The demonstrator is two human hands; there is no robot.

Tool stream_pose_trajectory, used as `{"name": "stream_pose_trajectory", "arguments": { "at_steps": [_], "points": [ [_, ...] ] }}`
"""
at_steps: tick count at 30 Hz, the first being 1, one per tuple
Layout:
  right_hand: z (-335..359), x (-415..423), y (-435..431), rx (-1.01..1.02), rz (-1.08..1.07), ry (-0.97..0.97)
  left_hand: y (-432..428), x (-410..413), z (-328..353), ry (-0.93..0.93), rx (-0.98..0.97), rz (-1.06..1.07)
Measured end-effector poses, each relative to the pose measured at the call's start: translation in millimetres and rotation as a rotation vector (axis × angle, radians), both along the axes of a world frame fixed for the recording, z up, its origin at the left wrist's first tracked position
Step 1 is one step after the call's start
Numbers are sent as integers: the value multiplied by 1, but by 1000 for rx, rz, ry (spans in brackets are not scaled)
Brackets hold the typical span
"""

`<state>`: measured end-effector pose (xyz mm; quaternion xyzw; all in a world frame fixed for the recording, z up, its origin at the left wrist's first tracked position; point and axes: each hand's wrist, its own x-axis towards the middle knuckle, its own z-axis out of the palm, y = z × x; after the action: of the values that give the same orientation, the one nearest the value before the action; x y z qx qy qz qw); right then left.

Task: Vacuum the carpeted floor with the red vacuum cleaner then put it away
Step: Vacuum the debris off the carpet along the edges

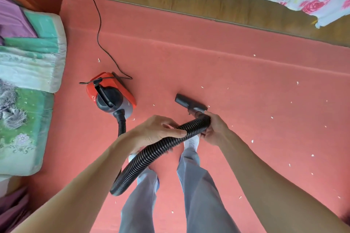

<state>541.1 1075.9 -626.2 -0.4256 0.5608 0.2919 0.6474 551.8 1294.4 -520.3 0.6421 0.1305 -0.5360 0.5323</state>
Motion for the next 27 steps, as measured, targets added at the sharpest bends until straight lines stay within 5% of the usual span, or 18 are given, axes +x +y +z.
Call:
{"name": "stream_pose_trajectory", "arguments": {
  "at_steps": [10, 27],
  "points": [
    [-36, -82, 52, -38, -276, 29, 36, -27, -32, -56, 98, -428],
    [-81, -18, 22, -269, 12, 67, -3, -51, -85, -80, 146, -88]
  ]
}}
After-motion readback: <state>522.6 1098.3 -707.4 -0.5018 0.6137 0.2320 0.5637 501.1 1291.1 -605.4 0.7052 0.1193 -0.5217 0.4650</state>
